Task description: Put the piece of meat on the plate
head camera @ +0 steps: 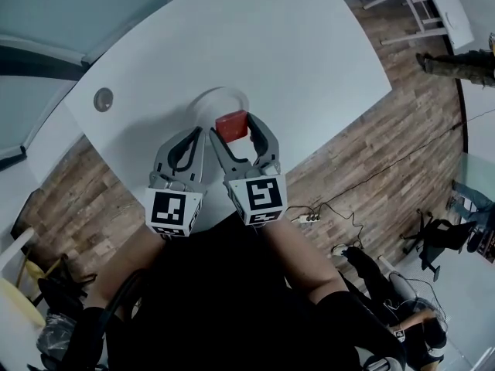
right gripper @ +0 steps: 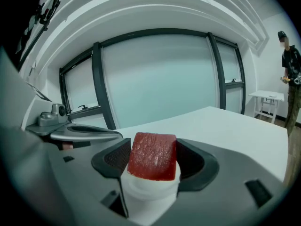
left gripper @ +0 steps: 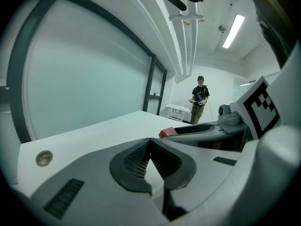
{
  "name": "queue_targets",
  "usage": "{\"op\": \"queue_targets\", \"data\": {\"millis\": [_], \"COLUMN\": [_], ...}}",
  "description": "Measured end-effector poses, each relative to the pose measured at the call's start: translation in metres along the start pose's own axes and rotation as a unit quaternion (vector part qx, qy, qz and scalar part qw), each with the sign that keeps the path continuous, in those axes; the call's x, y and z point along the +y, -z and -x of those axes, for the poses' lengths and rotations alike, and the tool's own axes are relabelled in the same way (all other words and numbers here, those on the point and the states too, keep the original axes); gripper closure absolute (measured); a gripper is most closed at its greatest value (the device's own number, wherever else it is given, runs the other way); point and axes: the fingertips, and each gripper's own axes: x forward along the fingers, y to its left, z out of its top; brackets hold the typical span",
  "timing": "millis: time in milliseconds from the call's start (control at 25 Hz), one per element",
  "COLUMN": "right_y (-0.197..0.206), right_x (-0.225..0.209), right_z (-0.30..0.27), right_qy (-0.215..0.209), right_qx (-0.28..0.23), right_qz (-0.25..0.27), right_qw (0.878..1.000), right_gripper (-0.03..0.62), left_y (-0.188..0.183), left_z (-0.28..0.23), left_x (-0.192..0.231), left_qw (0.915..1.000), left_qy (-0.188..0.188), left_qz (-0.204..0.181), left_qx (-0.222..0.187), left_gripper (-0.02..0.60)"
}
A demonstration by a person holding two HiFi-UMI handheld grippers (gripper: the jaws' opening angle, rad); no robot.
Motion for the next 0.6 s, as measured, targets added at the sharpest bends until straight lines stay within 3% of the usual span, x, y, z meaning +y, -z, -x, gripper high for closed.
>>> {"op": "queue_targets", "data": {"millis": [600], "right_y": [0.029], "right_x": [-0.006], "right_z": [-0.026], "right_qy": [-0.006], "right_qx": [0.040], "right_qz": [0.003], "right_qw": [0.999], "right_gripper": [0.292], "left_y": [0.018], "left_z": [-0.017], "left_x": [0.011], "left_qw": [0.9998], "left_qy": [-0.002], "left_qz": [0.004], "left_qx": [0.022], "left_gripper": [0.578]}}
